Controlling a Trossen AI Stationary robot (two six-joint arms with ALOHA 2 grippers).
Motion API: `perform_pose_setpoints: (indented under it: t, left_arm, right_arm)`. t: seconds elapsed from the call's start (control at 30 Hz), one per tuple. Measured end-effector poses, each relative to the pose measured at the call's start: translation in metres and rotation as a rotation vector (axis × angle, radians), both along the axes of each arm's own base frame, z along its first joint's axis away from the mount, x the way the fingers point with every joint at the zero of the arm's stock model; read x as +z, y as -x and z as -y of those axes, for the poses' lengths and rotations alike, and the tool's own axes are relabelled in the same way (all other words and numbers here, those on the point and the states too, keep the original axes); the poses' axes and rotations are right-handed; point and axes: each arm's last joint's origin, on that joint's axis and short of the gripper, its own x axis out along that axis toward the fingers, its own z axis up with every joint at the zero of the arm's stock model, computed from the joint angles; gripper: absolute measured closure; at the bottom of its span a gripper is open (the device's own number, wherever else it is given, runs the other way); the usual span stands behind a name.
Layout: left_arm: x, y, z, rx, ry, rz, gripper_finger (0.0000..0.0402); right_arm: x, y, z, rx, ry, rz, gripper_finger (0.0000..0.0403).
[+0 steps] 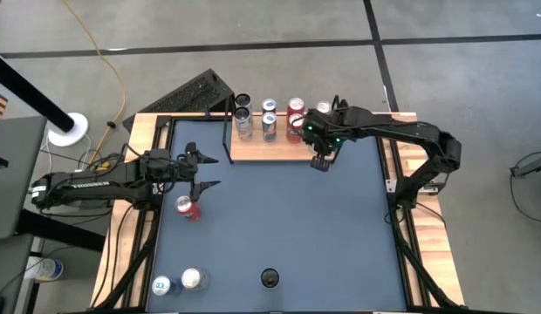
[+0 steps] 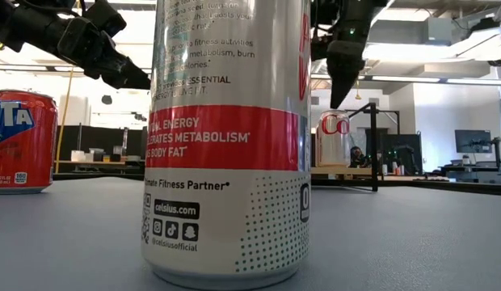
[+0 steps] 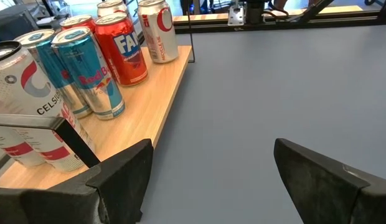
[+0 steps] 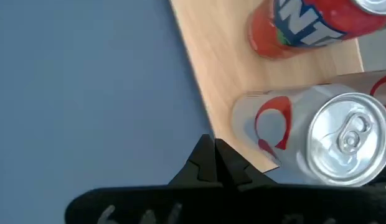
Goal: Place canned beverage on shelf
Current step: Put the top silver soda can on the shelf aligned with the other silver soda can
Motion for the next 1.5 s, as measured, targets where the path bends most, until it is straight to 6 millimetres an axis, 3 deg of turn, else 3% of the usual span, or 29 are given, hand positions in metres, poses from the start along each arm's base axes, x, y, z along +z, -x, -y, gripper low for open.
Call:
perform_pose_setpoints:
  t: [0.6, 1.5]
  left_arm:
    - [0.000, 0.000, 0.000, 0.000, 0.000, 0.000, 0.0079]
    - [0.000, 0.000, 0.000, 0.000, 0.000, 0.000, 0.0079]
  right_arm:
    - [-0.008, 0.008, 0.033, -0.124, 0.058, -0.047, 0.0403]
    - [-0.005, 0.011, 0.054, -0.171, 0.139, -0.003, 0.0403]
